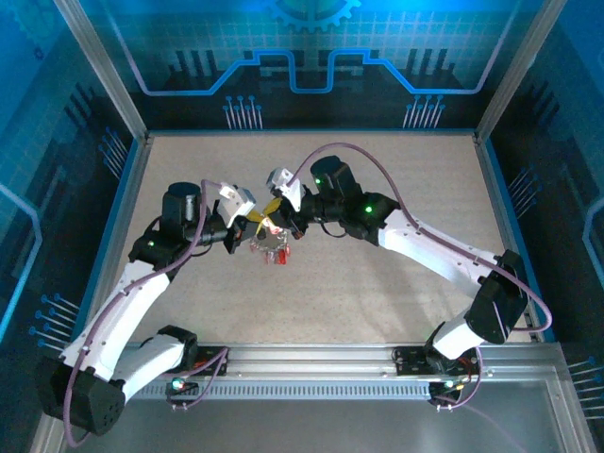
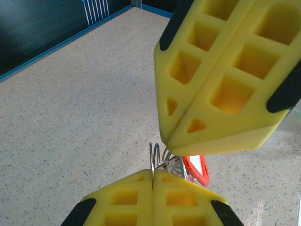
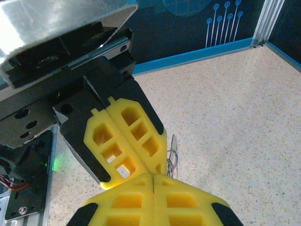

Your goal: Put the keys on the keyring

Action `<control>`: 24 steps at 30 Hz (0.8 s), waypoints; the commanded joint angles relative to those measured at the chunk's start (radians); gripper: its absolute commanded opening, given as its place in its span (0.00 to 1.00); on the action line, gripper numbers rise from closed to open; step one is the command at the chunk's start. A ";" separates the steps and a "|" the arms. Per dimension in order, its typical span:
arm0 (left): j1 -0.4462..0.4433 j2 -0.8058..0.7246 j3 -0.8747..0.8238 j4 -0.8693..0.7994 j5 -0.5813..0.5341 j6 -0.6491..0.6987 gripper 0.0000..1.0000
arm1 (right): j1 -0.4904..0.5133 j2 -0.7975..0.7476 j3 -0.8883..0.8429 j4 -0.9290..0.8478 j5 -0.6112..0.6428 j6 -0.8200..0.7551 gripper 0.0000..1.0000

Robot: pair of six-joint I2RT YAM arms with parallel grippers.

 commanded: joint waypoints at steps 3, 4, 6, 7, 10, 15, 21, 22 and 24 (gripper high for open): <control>-0.007 -0.004 0.045 0.031 0.048 -0.005 0.00 | 0.021 0.009 0.010 0.027 0.008 0.008 0.00; -0.006 -0.004 0.049 0.029 0.051 -0.004 0.00 | 0.025 0.008 0.011 0.022 0.017 0.001 0.00; -0.007 -0.003 0.054 0.023 0.056 -0.001 0.00 | 0.029 0.007 0.010 0.014 0.029 -0.011 0.00; -0.007 -0.005 0.055 0.020 0.055 0.000 0.00 | 0.032 0.006 0.013 0.010 0.038 -0.012 0.00; -0.007 -0.011 0.058 0.018 0.058 0.004 0.00 | 0.045 -0.002 0.002 0.013 0.102 -0.024 0.00; -0.007 -0.021 0.059 0.018 0.077 0.003 0.00 | 0.068 -0.029 -0.033 0.051 0.242 -0.038 0.00; -0.007 -0.022 0.053 0.023 0.089 -0.002 0.00 | 0.070 -0.083 -0.102 0.152 0.355 -0.019 0.00; -0.007 -0.022 0.050 0.024 0.091 -0.002 0.00 | 0.070 -0.090 -0.109 0.161 0.371 -0.016 0.00; -0.007 -0.020 0.049 0.025 0.091 0.000 0.00 | 0.070 -0.101 -0.119 0.173 0.401 -0.015 0.00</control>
